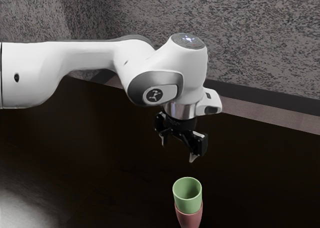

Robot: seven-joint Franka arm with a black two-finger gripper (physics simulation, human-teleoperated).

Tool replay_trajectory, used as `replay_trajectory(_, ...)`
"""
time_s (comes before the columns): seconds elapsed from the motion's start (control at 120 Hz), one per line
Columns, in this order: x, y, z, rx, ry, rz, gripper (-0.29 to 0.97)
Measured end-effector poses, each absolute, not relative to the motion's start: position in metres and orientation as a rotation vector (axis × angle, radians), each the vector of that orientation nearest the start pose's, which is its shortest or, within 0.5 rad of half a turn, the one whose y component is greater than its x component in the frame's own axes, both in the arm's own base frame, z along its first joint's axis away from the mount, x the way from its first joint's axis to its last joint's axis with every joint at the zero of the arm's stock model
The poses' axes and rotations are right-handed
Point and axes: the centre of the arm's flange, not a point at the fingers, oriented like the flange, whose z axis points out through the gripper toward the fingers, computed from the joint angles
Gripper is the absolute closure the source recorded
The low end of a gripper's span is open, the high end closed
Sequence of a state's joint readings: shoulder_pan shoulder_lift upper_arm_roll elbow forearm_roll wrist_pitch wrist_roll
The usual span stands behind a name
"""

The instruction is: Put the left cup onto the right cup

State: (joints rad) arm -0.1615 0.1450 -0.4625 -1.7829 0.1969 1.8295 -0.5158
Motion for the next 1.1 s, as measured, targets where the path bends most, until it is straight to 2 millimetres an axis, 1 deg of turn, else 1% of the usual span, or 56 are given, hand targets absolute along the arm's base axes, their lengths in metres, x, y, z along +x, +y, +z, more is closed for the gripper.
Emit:
replay_trajectory(0.283,0.514,-0.279,0.486,-2.99,0.272,0.028,0.0)
replay_trajectory(0.567,0.525,-0.243,0.519,-2.992,0.312,0.018,0.0)
replay_trajectory(0.642,0.528,-0.23,0.526,-3.003,0.301,0.028,0.0)
replay_trajectory(0.8,0.537,-0.196,0.531,-3.011,0.262,0.058,0.0)
replay_trajectory(0.992,0.539,-0.159,0.547,-3.015,0.212,0.065,0.0)
replay_trajectory(1.1,0.54,-0.14,0.551,-3.014,0.183,0.084,0.0)
